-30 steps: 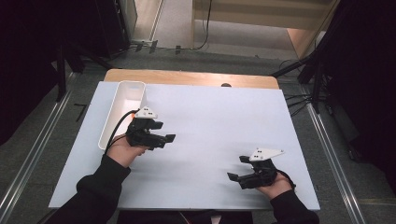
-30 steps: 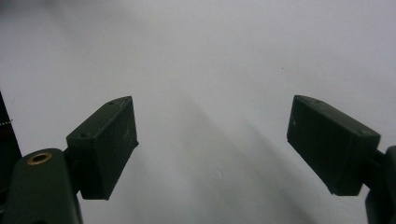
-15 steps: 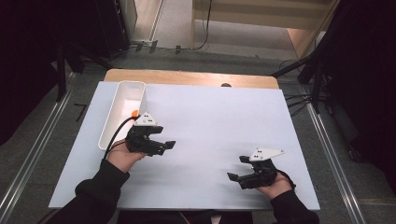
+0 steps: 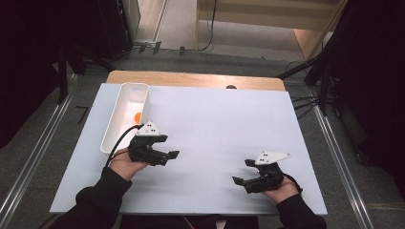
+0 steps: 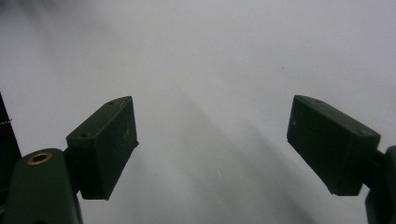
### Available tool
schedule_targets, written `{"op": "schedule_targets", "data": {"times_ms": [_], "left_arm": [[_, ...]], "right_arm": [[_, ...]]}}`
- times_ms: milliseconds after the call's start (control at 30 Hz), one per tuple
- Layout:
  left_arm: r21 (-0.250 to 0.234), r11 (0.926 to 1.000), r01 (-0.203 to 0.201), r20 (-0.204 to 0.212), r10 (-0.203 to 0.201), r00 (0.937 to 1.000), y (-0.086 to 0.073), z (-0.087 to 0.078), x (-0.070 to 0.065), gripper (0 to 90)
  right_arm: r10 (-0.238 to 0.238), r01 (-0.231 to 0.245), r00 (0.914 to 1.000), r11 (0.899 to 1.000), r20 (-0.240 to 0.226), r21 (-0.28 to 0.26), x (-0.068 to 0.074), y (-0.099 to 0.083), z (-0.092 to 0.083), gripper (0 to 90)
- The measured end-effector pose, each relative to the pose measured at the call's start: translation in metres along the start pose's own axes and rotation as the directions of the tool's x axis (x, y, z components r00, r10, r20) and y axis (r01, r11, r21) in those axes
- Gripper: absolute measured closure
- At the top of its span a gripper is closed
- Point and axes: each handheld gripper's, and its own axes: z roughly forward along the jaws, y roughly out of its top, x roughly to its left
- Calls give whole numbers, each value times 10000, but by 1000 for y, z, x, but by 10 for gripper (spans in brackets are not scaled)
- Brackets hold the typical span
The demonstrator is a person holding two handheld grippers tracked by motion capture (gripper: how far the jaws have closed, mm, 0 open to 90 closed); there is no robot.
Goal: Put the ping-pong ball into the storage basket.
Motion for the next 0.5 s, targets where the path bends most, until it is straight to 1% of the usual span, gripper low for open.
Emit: {"op": "schedule_targets", "data": {"times_ms": [100, 200, 367, 400, 433, 500], "left_arm": [[22, 9998, -193, 42, 193, 9998, -3, -1, -2, 243], [-7, 9995, -304, 84, 304, 9995, -5, -2, -4, 243], [23, 9993, -381, 169, 380, 9991, -10, -4, -7, 243], [-21, 9991, -419, 244, 419, 9988, -11, -5, -7, 244], [-43, 9985, -542, 319, 544, 9980, -13, -5, -7, 245], [-212, 9984, -522, 493, 531, 9974, -15, -7, -7, 245]], "right_arm": [[8, -8, 10000, 10000, 4, 3, 0, 0, 0, 146], [44, -44, 10000, 10000, 3, 25, 0, 0, -1, 146], [45, -45, 10000, 10000, 11, 23, 0, 0, 0, 146], [47, -47, 10000, 10000, 15, 23, 0, 0, 0, 146], [16, -16, 10000, 10000, 10, 1, 0, 0, 0, 146], [12, -12, 10000, 10000, 11, 0, 0, 0, 0, 146]]}}
